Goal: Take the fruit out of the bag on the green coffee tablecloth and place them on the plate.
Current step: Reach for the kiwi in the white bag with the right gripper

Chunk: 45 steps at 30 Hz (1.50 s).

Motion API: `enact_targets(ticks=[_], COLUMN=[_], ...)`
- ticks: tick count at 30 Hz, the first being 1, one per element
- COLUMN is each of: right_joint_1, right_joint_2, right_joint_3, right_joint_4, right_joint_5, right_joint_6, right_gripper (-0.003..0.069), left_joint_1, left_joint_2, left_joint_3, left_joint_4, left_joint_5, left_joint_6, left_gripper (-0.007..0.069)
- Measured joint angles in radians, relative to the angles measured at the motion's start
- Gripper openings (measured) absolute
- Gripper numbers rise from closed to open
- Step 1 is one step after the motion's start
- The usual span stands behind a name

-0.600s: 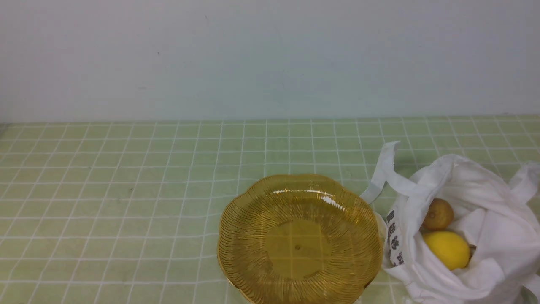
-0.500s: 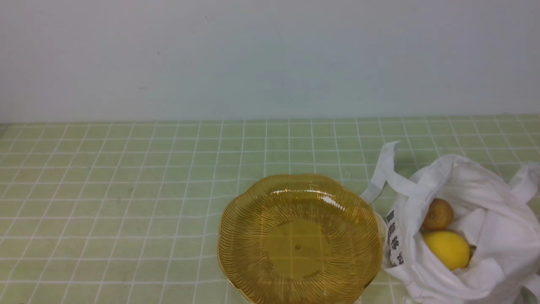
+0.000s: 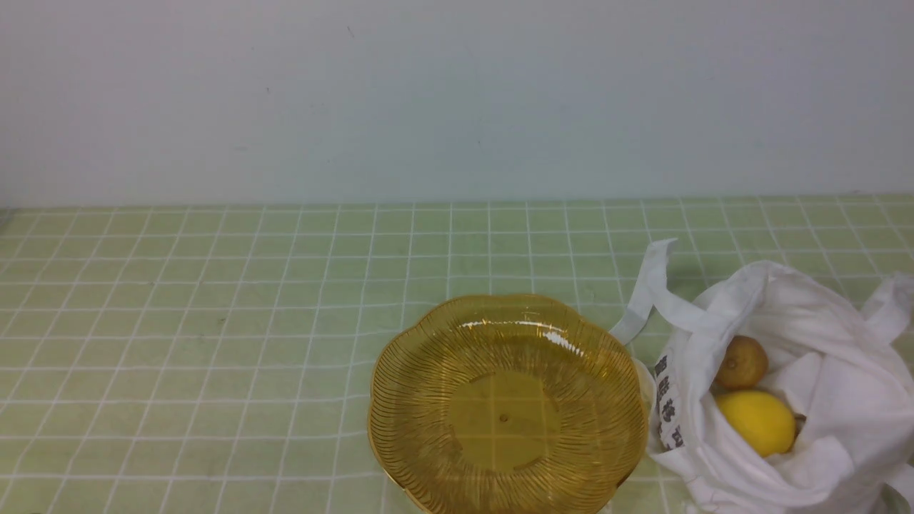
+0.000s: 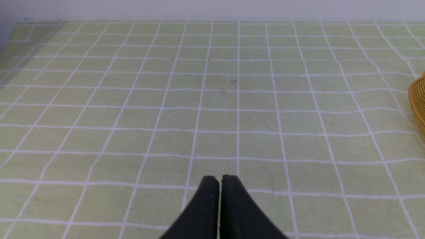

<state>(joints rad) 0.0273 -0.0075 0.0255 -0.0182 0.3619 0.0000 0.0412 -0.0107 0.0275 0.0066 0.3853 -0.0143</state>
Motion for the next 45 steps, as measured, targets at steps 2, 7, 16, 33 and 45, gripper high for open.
enact_targets(ticks=[2, 7, 16, 33, 45], right_joint_1=[0.0, 0.0, 0.0, 0.0, 0.0], right_joint_2=[0.0, 0.0, 0.0, 0.0, 0.0], right_joint_3=[0.0, 0.0, 0.0, 0.0, 0.003], right_joint_4=[0.0, 0.0, 0.0, 0.0, 0.381], right_joint_5=[0.0, 0.0, 0.0, 0.0, -0.009], right_joint_6=[0.0, 0.0, 0.0, 0.0, 0.195], right_gripper=[-0.0015, -0.0015, -0.0015, -0.0015, -0.0015], left_joint_1=[0.0, 0.0, 0.0, 0.0, 0.0], left_joint_2=[0.0, 0.0, 0.0, 0.0, 0.0], left_joint_3=[0.0, 0.0, 0.0, 0.0, 0.0], left_joint_4=[0.0, 0.0, 0.0, 0.0, 0.0], left_joint_5=[0.0, 0.0, 0.0, 0.0, 0.0], left_joint_6=[0.0, 0.0, 0.0, 0.0, 0.0], left_gripper=[-0.0008, -0.0008, -0.0008, -0.0008, -0.0008])
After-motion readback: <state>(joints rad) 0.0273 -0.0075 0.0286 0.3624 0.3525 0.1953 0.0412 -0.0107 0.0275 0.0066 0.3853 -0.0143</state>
